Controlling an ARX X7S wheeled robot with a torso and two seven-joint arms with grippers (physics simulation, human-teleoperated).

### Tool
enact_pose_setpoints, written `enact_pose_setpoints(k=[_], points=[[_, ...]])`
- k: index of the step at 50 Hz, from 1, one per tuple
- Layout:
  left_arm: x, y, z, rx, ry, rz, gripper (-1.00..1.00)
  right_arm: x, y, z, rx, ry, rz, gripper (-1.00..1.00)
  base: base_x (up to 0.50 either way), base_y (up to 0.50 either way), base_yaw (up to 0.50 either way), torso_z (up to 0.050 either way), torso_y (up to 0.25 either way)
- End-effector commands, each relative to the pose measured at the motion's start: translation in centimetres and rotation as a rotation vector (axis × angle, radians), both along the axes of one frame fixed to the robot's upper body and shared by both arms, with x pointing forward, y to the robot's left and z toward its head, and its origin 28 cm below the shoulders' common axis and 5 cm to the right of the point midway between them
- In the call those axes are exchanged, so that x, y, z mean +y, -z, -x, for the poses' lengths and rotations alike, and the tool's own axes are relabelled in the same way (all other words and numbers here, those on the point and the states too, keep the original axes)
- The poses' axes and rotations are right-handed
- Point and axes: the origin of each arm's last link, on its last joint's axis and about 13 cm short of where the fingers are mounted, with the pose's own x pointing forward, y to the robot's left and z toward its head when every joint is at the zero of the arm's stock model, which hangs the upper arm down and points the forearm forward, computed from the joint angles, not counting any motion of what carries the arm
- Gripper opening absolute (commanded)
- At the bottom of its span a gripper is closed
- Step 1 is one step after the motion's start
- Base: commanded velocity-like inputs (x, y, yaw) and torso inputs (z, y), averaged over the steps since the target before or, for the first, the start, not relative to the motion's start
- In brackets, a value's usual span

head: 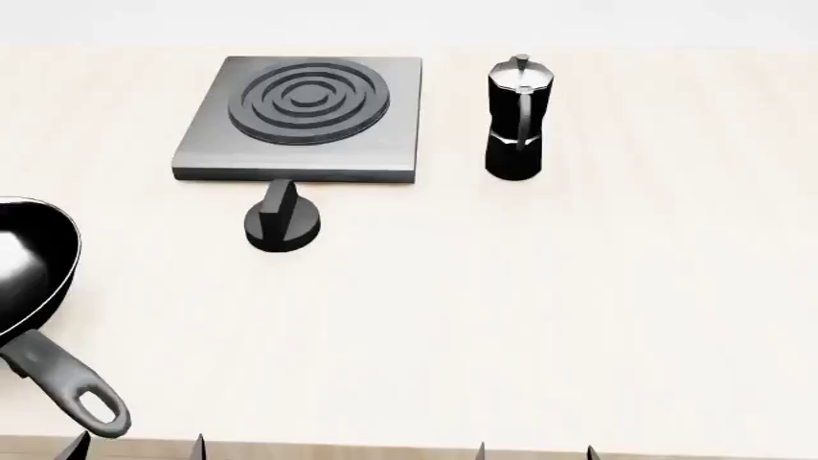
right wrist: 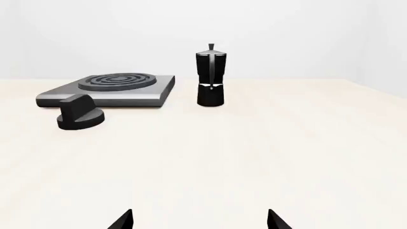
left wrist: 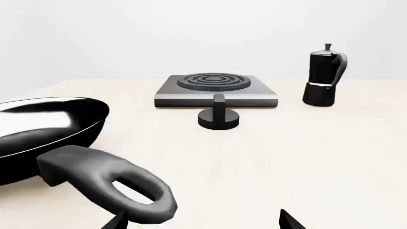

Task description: Turn on the stove.

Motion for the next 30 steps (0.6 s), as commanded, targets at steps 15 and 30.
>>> enact_pose_setpoints(k=[15, 30], points=[[-0.2, -0.9, 0.2, -0.008, 0.023, -0.021, 1.0, -0.1, -0.1, 0.2, 0.018, 0.011, 0.005, 1.0, 0.0, 0.0, 0.0, 0.0, 0.0], [-0.1, -0.9, 0.5, -0.013, 0.017, 0.053, 1.0, 0.4, -0.8, 0.9, 0.0, 0.013, -0.005, 1.0, 0.0, 0.0, 0.0, 0.0, 0.0]])
